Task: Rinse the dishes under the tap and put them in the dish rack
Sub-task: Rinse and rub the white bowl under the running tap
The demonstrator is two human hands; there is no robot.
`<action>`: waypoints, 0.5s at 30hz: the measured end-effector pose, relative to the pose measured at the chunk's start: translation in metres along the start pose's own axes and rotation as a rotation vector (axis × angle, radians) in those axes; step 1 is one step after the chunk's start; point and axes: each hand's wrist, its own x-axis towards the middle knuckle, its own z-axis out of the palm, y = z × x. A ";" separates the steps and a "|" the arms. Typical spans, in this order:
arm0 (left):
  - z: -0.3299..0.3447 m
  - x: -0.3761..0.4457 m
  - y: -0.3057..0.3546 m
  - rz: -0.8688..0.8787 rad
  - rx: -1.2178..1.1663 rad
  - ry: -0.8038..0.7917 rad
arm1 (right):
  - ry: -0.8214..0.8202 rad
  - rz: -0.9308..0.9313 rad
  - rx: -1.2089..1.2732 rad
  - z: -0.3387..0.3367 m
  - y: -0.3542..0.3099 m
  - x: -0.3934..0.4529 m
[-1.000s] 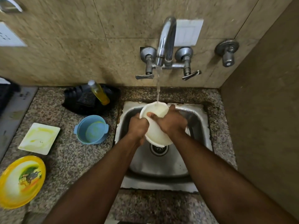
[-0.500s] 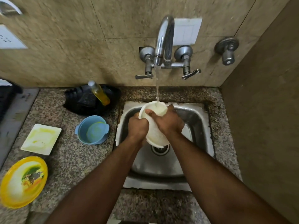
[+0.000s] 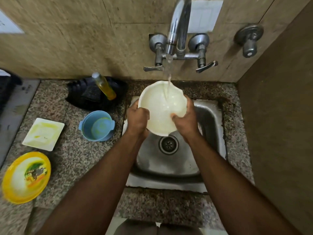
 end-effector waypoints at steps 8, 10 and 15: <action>0.006 -0.001 -0.002 0.099 -0.131 0.017 | 0.004 0.064 -0.252 -0.005 -0.017 -0.013; 0.006 -0.001 -0.003 0.108 -0.134 0.029 | 0.023 -0.009 -0.264 -0.011 -0.019 -0.012; 0.005 0.001 -0.005 0.070 -0.188 0.011 | 0.111 -0.092 -0.154 -0.020 -0.022 0.003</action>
